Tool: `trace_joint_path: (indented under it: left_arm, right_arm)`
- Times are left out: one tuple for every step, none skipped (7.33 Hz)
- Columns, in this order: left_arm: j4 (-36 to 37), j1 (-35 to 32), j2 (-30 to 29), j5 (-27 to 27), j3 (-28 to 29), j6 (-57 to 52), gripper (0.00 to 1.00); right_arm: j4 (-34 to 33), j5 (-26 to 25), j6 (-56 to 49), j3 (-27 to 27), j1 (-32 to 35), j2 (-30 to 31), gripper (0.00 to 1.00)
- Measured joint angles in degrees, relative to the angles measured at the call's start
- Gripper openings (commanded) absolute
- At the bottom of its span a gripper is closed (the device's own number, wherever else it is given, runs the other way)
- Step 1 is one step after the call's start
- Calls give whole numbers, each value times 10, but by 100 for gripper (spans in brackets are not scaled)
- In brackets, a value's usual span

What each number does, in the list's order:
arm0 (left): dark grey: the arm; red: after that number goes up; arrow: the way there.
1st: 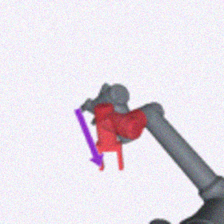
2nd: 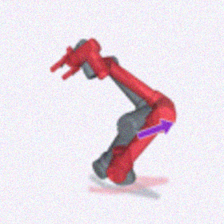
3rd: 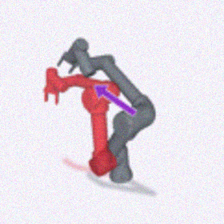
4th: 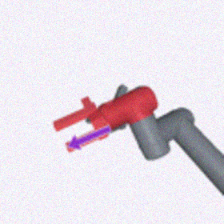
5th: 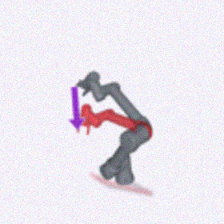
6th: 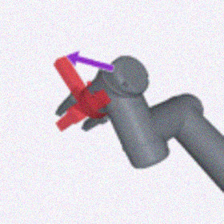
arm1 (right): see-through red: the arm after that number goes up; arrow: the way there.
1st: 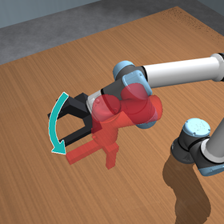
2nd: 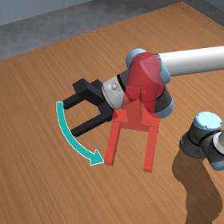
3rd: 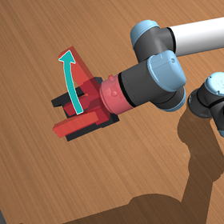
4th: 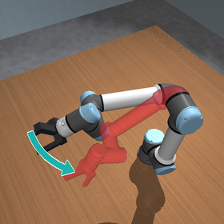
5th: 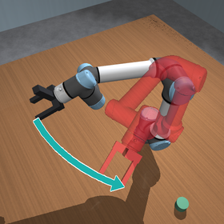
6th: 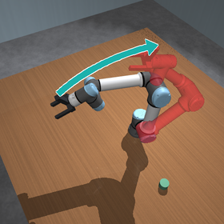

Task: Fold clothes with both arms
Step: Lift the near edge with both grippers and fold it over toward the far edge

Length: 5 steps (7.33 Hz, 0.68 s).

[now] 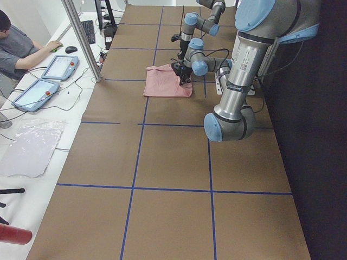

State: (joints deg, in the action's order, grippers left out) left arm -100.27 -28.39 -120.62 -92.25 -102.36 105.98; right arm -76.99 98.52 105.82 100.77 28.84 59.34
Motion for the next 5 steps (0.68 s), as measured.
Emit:
trace_joint_path:
  left_arm:
    - [-40,-39,-27,-9,63,-15,62]
    - [-69,-73,-45,-23,104,-38,100]
    - [-90,-97,-54,-31,130,-65,100]
    - [-106,-110,-58,-34,147,-91,100]
    - [-122,-118,-59,-36,162,-105,100]
  right_arm:
    - [39,2,0,-72,33,-39,13]
    - [86,2,0,-161,60,-81,99]
    - [137,0,-8,-243,83,-113,100]
    - [177,-3,-35,-302,103,-133,100]
    - [195,-5,-65,-332,121,-143,100]
